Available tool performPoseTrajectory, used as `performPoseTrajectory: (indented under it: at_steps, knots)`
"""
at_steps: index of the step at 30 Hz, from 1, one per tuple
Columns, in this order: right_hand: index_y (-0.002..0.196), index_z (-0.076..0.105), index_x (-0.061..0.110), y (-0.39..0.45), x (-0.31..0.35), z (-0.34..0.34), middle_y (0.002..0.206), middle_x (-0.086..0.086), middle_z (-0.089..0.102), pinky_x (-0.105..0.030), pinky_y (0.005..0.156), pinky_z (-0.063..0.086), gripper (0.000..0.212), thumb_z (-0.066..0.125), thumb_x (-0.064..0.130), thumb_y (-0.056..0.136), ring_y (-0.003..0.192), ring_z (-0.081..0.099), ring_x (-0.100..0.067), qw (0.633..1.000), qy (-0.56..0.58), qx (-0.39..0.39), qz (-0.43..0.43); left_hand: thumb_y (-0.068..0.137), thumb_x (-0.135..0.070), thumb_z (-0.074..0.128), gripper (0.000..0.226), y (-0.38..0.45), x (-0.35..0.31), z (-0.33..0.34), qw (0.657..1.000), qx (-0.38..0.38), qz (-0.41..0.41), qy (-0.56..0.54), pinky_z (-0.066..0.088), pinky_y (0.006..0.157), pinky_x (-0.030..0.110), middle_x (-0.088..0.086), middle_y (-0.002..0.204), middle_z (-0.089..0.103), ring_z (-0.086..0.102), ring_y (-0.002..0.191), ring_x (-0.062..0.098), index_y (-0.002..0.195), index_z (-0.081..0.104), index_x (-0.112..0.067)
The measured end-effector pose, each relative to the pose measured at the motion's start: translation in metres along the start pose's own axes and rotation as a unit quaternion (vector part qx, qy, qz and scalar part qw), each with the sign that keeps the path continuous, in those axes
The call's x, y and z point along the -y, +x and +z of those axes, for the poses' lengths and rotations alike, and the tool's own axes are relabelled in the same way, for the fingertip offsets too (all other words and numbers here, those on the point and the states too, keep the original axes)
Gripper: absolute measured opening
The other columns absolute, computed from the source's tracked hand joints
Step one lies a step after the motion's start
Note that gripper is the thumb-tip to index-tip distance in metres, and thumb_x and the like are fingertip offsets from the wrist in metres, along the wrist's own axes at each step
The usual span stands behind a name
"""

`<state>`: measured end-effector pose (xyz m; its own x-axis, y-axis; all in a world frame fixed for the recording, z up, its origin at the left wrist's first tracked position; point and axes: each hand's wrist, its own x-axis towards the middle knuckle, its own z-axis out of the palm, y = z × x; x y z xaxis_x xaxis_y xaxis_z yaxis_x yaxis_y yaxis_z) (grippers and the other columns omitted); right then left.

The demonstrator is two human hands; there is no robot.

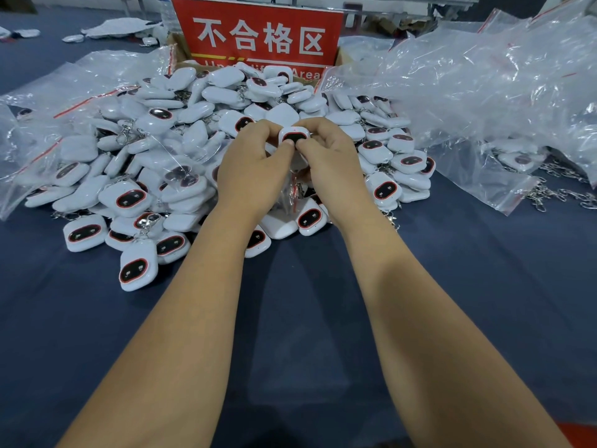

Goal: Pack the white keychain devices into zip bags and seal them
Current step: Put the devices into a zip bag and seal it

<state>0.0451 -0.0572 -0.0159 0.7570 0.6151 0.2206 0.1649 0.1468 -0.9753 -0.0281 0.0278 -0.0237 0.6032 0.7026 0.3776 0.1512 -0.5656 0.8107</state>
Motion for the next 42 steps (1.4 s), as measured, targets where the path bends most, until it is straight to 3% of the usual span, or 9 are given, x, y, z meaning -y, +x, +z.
performPoseTrajectory:
  at_steps: [13, 17, 20, 24, 28, 33, 36, 39, 42]
  knots:
    - [0.101, 0.067, 0.013, -0.002, 0.0, 0.002, 0.079, -0.011, 0.062, -0.031, 0.065, 0.05, 0.018, 0.053, 0.004, 0.093, 0.07, 0.057, -0.015, 1.0, -0.024, -0.008, 0.004, 0.093, -0.027, 0.055, 0.011, 0.0, -0.002, -0.001, 0.999, -0.006, 0.001, -0.035, 0.046, 0.076, 0.033, -0.004, 0.098, 0.062, 0.053, 0.081, 0.011, 0.098, 0.064, -0.022]
    - [0.099, 0.067, 0.016, -0.003, 0.002, 0.001, 0.078, -0.007, 0.065, -0.028, 0.065, 0.051, 0.018, 0.053, 0.005, 0.093, 0.072, 0.06, -0.013, 1.0, -0.025, -0.016, 0.005, 0.093, -0.03, 0.056, 0.006, -0.001, -0.003, -0.001, 0.999, -0.011, 0.02, -0.039, 0.05, 0.082, 0.038, -0.008, 0.098, 0.062, 0.053, 0.083, 0.01, 0.096, 0.061, -0.031]
    - [0.09, 0.065, 0.02, -0.002, 0.004, -0.001, 0.068, 0.006, 0.063, -0.023, 0.058, 0.048, 0.013, 0.057, 0.01, 0.092, 0.064, 0.059, -0.007, 0.999, -0.001, -0.04, 0.015, 0.085, -0.036, 0.054, 0.024, -0.003, -0.005, -0.001, 0.998, -0.011, 0.019, -0.053, 0.05, 0.082, 0.033, -0.014, 0.099, 0.064, 0.054, 0.082, 0.005, 0.106, 0.066, -0.032]
    - [0.088, 0.061, 0.016, 0.001, 0.006, -0.004, 0.074, 0.001, 0.066, -0.023, 0.048, 0.048, 0.008, 0.059, 0.009, 0.092, 0.055, 0.058, -0.008, 0.992, 0.072, -0.094, 0.041, 0.073, -0.027, 0.055, 0.049, -0.002, -0.003, -0.001, 0.998, 0.005, 0.014, -0.055, 0.049, 0.073, 0.023, -0.015, 0.103, 0.062, 0.051, 0.066, -0.003, 0.121, 0.063, -0.032]
    - [0.088, 0.057, 0.013, 0.004, 0.012, -0.008, 0.078, -0.006, 0.067, -0.026, 0.05, 0.053, 0.012, 0.053, 0.002, 0.093, 0.053, 0.063, -0.017, 0.976, 0.177, -0.114, 0.055, 0.081, -0.014, 0.065, 0.047, 0.0, 0.0, -0.001, 0.999, -0.017, 0.025, -0.025, 0.049, 0.072, 0.021, -0.011, 0.108, 0.061, 0.055, 0.066, -0.001, 0.126, 0.06, -0.028]
    - [0.096, 0.05, 0.008, 0.005, 0.012, -0.003, 0.083, -0.015, 0.069, -0.035, 0.065, 0.061, 0.015, 0.045, -0.005, 0.096, 0.065, 0.071, -0.027, 0.958, 0.267, -0.065, 0.085, 0.088, -0.016, 0.062, 0.024, 0.005, -0.001, -0.006, 0.992, -0.11, -0.015, -0.062, 0.046, 0.071, 0.007, -0.018, 0.088, 0.061, 0.056, 0.072, -0.01, 0.11, 0.066, -0.023]
    - [0.099, 0.048, 0.01, 0.001, 0.01, 0.003, 0.085, -0.013, 0.069, -0.031, 0.063, 0.061, 0.016, 0.051, -0.005, 0.096, 0.063, 0.072, -0.02, 0.975, 0.205, -0.036, 0.074, 0.089, -0.015, 0.063, 0.015, 0.005, -0.006, -0.009, 0.981, -0.159, -0.005, -0.11, 0.047, 0.072, 0.008, -0.018, 0.084, 0.063, 0.058, 0.073, -0.008, 0.101, 0.067, -0.023]
    - [0.098, 0.051, 0.015, -0.002, 0.005, 0.005, 0.07, 0.001, 0.069, -0.032, 0.064, 0.055, 0.018, 0.063, 0.002, 0.092, 0.061, 0.064, -0.014, 0.998, 0.054, -0.012, 0.011, 0.088, -0.014, 0.064, 0.013, 0.001, -0.011, -0.01, 0.975, -0.179, 0.027, -0.133, 0.047, 0.072, 0.01, -0.018, 0.082, 0.065, 0.058, 0.073, -0.006, 0.093, 0.067, -0.026]
    - [0.099, 0.066, 0.018, -0.004, 0.003, 0.006, 0.081, 0.006, 0.067, -0.026, 0.077, 0.052, 0.012, 0.069, 0.009, 0.09, 0.079, 0.062, -0.008, 0.994, -0.089, 0.014, -0.062, 0.086, -0.012, 0.063, 0.015, -0.002, -0.015, -0.01, 0.968, -0.196, 0.059, -0.144, 0.047, 0.068, 0.012, -0.017, 0.08, 0.066, 0.059, 0.071, -0.005, 0.089, 0.067, -0.026]
